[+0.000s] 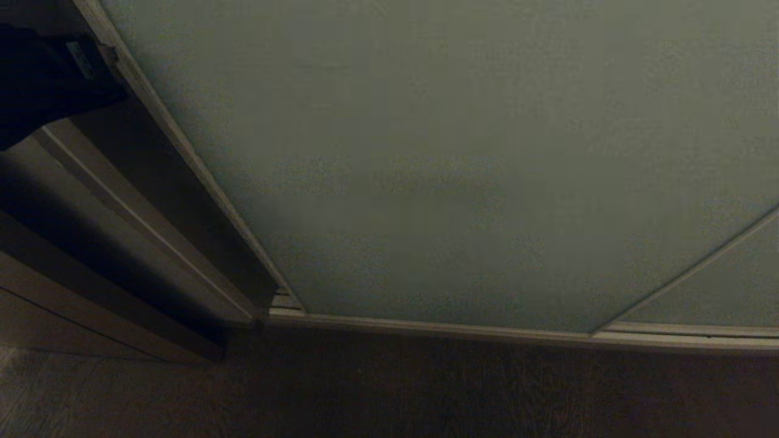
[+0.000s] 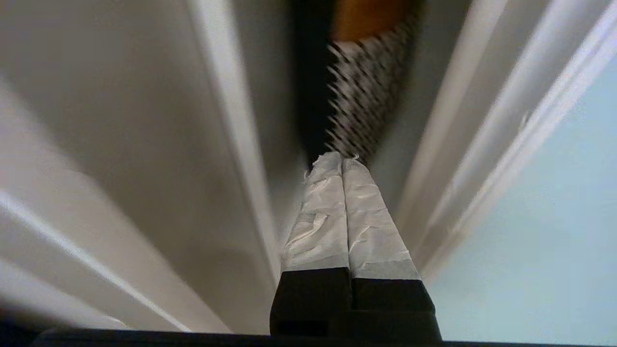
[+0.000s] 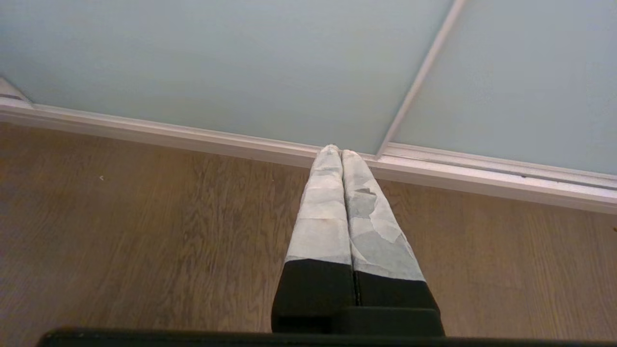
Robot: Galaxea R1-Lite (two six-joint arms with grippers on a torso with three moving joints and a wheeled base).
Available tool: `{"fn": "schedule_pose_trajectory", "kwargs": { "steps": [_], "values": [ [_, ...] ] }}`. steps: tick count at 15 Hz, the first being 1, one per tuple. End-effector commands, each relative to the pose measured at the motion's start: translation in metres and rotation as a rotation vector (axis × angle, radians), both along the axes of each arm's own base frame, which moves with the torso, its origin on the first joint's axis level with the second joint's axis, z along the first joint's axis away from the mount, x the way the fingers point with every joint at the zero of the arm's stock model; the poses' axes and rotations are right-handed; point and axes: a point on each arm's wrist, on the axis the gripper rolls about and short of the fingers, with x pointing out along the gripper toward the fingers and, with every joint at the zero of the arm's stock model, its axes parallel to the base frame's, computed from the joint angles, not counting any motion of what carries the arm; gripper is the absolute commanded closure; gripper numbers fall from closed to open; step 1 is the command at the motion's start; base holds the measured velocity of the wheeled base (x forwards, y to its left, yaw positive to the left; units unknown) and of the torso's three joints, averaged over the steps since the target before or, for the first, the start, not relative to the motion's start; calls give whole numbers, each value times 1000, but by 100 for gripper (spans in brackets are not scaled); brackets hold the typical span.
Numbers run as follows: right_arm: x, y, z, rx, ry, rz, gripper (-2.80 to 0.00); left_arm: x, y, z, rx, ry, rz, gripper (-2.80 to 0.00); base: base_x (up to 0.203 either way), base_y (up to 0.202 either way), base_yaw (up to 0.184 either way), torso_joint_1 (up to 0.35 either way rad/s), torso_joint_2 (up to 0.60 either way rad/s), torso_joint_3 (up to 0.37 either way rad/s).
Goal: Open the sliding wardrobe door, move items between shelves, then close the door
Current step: Open the door
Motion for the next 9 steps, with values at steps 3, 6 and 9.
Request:
{"fn": "schedule_pose_trajectory", "kwargs": {
  "steps": [3,6,9],
  "values": [
    [0,0,0,0,0,0,0,0,-13,-2,18,60,-126,0,0,0,0,0,0,0],
    [0,0,0,0,2,0,0,6,-28,-8,21,112,-191,0,0,0,0,0,0,0],
    [0,0,0,0,0,0,0,14,-41,-8,24,117,-240,0,0,0,0,0,0,0]
  ]
}}
